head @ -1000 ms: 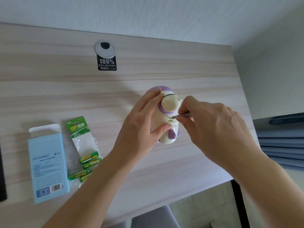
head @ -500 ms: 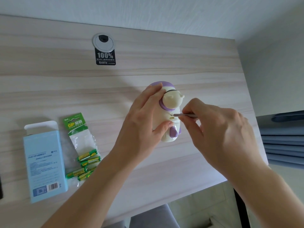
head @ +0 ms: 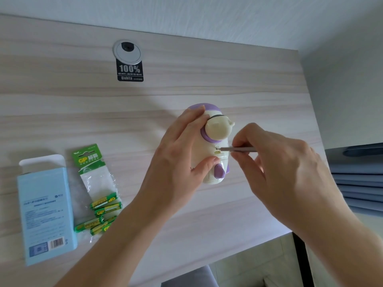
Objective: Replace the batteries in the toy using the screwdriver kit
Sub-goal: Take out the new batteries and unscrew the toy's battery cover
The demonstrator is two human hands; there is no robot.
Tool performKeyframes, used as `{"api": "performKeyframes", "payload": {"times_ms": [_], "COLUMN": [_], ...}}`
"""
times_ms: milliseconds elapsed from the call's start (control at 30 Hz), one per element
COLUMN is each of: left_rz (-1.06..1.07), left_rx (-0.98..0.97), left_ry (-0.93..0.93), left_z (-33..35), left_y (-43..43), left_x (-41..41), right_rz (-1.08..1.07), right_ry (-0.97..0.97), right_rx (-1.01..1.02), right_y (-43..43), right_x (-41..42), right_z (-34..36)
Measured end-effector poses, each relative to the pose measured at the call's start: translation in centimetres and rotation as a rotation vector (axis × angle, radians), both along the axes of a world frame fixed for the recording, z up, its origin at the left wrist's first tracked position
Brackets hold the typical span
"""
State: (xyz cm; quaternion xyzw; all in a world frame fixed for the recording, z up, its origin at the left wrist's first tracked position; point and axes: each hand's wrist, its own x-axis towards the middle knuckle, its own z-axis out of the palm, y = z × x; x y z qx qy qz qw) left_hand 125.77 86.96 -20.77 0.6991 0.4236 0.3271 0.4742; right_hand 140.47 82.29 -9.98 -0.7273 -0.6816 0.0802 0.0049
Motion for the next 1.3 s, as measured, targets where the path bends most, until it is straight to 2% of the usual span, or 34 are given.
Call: {"api": "performKeyframes", "payload": {"times_ms": [167,367,533,767,933,1167,1300], "left_rz": [0.01,0.012,0.024,0.015,0.019,0.015,0.017], "left_rx": [-0.004,-0.005,0.002,0.0,0.001,0.001,0.0], "left_ry": [-0.001,-0.002,0.016,0.003,-0.003,-0.009,-0.011], "left_z": [-0.1,-0.1,-0.1,-0.2,-0.1,-0.2,-0.3], "left_y": [0.0,-0.1,-0.2,-0.2,-0.2,-0.2,-0.2], "left_x": [-0.1,-0.2,0.0,-0.1,0.0,-0.1,-0.2], "right_rz": [-0.044,-0.059,-0.134,-0.049,-0.114,-0.03,-0.135], "right_ry": [-0.107,-0.024,-0.107,0.08,-0.055,0.083,-0.013], "right_rx": [0.11,0.011,0.056,0.008,-0.046,-0.018,-0.034], "right_y": [-0.1,-0.3,-0.6,0.1,0.4,0.6,0.6], "right_x": [-0.1,-0.4,-0.3,-0.7,-0.7,-0.9,-0.5], "right_z": [-0.6,-0.1,-0.6,0.1,0.4,0.4,0.3]}}
